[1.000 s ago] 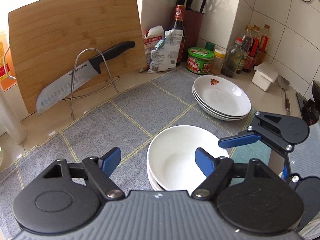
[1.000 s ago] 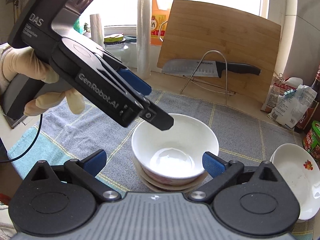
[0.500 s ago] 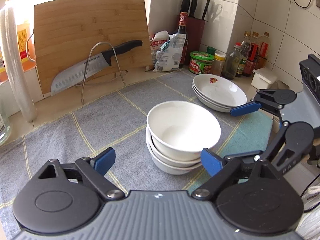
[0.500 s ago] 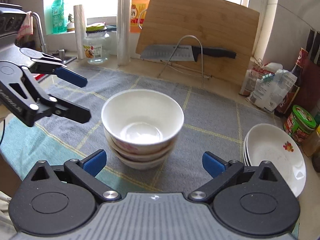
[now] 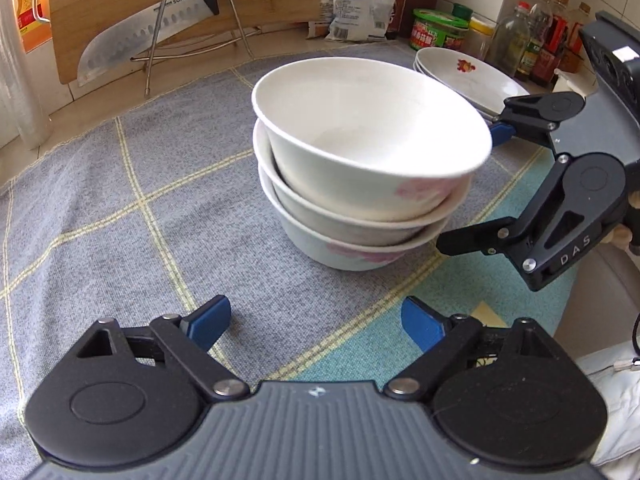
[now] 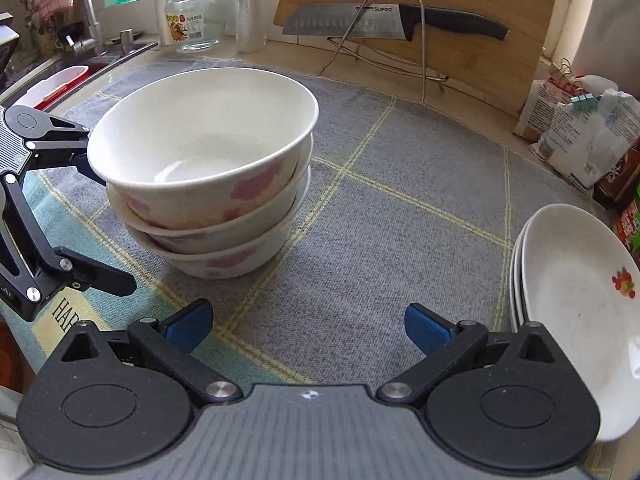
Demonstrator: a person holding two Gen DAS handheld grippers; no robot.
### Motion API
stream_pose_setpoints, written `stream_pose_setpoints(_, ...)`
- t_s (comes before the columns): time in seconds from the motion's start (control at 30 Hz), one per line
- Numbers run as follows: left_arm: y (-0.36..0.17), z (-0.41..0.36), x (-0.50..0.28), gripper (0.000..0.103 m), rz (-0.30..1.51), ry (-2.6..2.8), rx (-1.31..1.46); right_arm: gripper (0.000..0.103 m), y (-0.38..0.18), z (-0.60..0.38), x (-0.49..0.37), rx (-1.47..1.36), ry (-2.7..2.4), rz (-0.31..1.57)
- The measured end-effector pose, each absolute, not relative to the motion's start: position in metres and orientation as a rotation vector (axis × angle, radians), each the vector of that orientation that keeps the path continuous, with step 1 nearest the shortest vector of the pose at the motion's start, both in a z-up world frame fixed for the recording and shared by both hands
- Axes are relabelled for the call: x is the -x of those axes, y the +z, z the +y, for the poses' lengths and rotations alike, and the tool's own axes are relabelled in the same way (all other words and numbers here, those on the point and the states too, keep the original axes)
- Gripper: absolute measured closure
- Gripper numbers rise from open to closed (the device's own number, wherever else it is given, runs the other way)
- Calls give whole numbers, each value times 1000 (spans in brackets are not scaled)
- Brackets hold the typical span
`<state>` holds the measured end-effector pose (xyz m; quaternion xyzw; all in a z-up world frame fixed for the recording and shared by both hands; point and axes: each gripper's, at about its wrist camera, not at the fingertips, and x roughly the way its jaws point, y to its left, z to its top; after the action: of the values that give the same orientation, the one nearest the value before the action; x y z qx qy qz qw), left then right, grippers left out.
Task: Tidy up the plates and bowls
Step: 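Move the left gripper and right gripper to opposite rims of the bowl stack, then grasp the rim of the three-bowl stack with the left gripper while the right gripper grasps the opposite rim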
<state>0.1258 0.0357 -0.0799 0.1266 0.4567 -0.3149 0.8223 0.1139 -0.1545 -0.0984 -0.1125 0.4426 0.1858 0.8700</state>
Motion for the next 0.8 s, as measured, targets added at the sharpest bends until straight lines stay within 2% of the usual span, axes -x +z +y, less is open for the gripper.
stream_pose_setpoints(0.17, -82, 22, -123, 10, 976, -618, -296, 0, -105, -158, -128, 258, 499, 938)
stream_pose_setpoints(0.3, -87, 14, -116, 1, 982, -595, -343, 0, -107, -155, -132, 301, 574, 930)
stream_pose_setpoints(0.8, -89, 21, -123, 0, 890, -763, -396, 0, -109, -154, -132, 305, 590, 893)
